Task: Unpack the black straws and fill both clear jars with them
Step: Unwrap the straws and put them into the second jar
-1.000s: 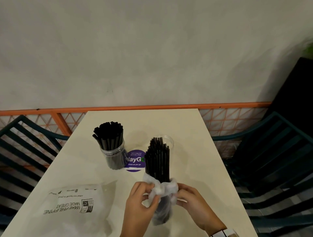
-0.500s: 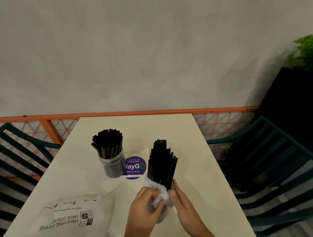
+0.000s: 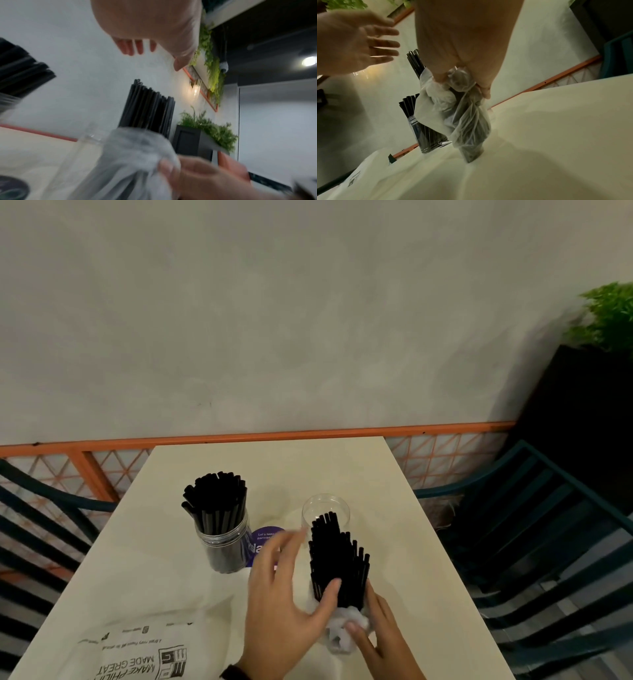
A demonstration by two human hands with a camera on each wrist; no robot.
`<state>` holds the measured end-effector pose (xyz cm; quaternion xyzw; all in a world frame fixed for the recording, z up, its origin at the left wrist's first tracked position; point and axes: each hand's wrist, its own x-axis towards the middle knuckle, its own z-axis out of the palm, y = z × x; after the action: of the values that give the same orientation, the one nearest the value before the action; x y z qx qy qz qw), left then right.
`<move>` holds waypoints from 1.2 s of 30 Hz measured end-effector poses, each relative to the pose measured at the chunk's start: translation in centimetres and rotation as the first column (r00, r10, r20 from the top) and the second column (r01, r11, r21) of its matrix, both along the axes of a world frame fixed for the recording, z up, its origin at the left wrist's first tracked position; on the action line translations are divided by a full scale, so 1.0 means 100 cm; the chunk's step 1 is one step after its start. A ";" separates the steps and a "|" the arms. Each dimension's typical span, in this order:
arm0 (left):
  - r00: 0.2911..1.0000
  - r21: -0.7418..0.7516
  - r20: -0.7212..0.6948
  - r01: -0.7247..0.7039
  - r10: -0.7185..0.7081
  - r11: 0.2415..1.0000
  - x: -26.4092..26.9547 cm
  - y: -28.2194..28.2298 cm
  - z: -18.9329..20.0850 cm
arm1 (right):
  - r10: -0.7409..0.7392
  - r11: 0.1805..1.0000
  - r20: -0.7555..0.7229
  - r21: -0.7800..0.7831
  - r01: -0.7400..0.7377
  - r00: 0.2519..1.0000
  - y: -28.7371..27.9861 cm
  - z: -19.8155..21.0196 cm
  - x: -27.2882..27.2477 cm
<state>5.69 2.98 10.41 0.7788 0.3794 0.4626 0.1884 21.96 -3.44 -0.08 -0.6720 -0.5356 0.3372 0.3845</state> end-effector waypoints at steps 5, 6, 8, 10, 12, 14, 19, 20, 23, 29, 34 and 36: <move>0.921 -0.157 -0.388 -0.078 0.011 0.985 0.035 0.008 -0.001 | 0.148 0.986 -0.001 -0.076 -0.147 0.989 0.000 -0.001 -0.010; 0.884 -0.173 -0.468 -0.106 0.013 0.979 0.039 0.010 -0.004 | 0.172 0.982 0.019 -0.088 -0.170 0.985 0.001 -0.004 -0.010; 0.822 -0.171 -0.568 -0.157 0.032 0.973 0.046 0.012 -0.007 | 0.192 0.973 0.029 -0.134 -0.187 0.981 0.004 -0.009 -0.009; 0.796 -0.122 -0.603 -0.154 0.050 0.981 0.048 0.014 -0.008 | 0.195 0.964 0.010 -0.187 -0.190 0.981 0.005 -0.012 -0.006; 0.791 -0.070 -0.610 -0.106 0.041 0.992 0.048 0.014 -0.010 | 0.192 0.959 -0.032 -0.206 -0.195 0.981 0.004 -0.014 -0.006; 0.788 -0.066 -0.616 -0.059 0.006 0.996 0.049 0.014 -0.010 | 0.191 0.959 -0.067 -0.198 -0.201 0.979 0.004 -0.017 -0.004; 0.817 -0.096 -0.571 0.030 -0.080 0.995 0.046 0.013 -0.004 | 0.110 0.991 -0.018 -0.072 -0.111 0.994 0.001 -0.035 0.006; 0.840 -0.100 -0.537 0.036 -0.085 0.994 0.043 0.013 -0.004 | 0.068 0.996 -0.022 -0.054 -0.070 0.997 -0.002 -0.030 0.008; 0.913 -0.074 -0.398 0.068 -0.092 0.995 0.039 0.019 -0.002 | -0.076 0.995 -0.029 0.059 0.078 0.997 -0.009 -0.001 0.018; 0.978 -0.241 -0.084 0.168 -0.193 0.956 0.050 0.048 0.016 | -0.277 0.922 0.454 0.374 0.101 0.847 0.017 0.066 0.059; 0.971 -0.375 -0.078 0.180 -0.225 0.909 0.068 0.093 0.004 | -0.318 0.900 0.648 0.435 0.006 0.692 0.062 0.102 0.098; 0.972 -0.425 -0.095 0.155 -0.214 0.892 0.074 0.106 -0.009 | -0.261 0.901 0.729 0.420 -0.112 0.633 0.081 0.106 0.109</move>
<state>13.09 13.57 9.55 0.7840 0.4053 0.2959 0.3656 32.82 4.68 10.54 -0.6715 -0.6787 -0.1244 0.2704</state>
